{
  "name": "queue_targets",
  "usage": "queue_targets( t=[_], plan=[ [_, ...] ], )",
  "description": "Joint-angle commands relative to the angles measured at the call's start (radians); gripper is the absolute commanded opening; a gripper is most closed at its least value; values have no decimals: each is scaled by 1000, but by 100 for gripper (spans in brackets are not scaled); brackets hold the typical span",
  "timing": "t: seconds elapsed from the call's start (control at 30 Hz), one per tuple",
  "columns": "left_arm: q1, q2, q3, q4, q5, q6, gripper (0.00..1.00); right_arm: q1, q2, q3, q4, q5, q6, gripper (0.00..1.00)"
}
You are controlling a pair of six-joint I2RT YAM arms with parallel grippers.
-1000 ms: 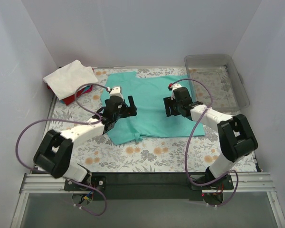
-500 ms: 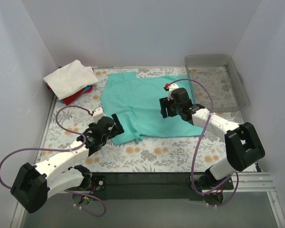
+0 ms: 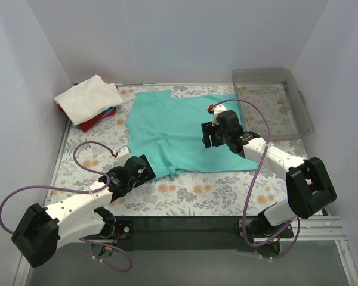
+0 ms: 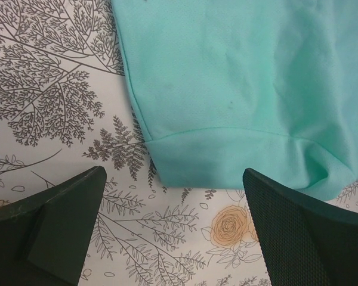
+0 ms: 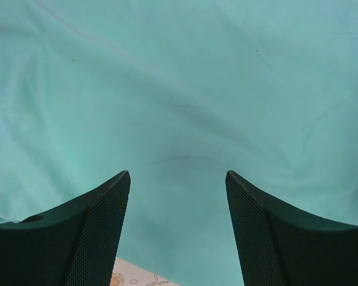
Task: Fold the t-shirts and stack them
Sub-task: Flatten the tshirt out
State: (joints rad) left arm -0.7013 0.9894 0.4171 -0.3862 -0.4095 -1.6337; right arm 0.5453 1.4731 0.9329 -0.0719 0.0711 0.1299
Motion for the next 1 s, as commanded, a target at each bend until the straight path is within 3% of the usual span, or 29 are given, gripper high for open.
queue_targets(
  t=[0.0,0.27,0.5,0.63,0.73,0.97],
  plan=[
    [-18,-8,-9,10,3,-38,91,2,-19,-9,32,-7,8,60],
    [-33,48,-18,53,20,-35,77,2,-14,-6,32,-11,8,60],
    [-35,64,-26,102,34,-29,52,2,-11,-9,34,-13,8,60],
    [-35,74,-28,112,32,-22,36,2,-11,-8,32,-13,8,60],
    [-35,61,-24,113,38,-12,3,2,-5,-8,32,-13,8,60],
    [-35,-35,41,77,52,52,0,2,-4,-8,32,-13,8,60]
  ],
)
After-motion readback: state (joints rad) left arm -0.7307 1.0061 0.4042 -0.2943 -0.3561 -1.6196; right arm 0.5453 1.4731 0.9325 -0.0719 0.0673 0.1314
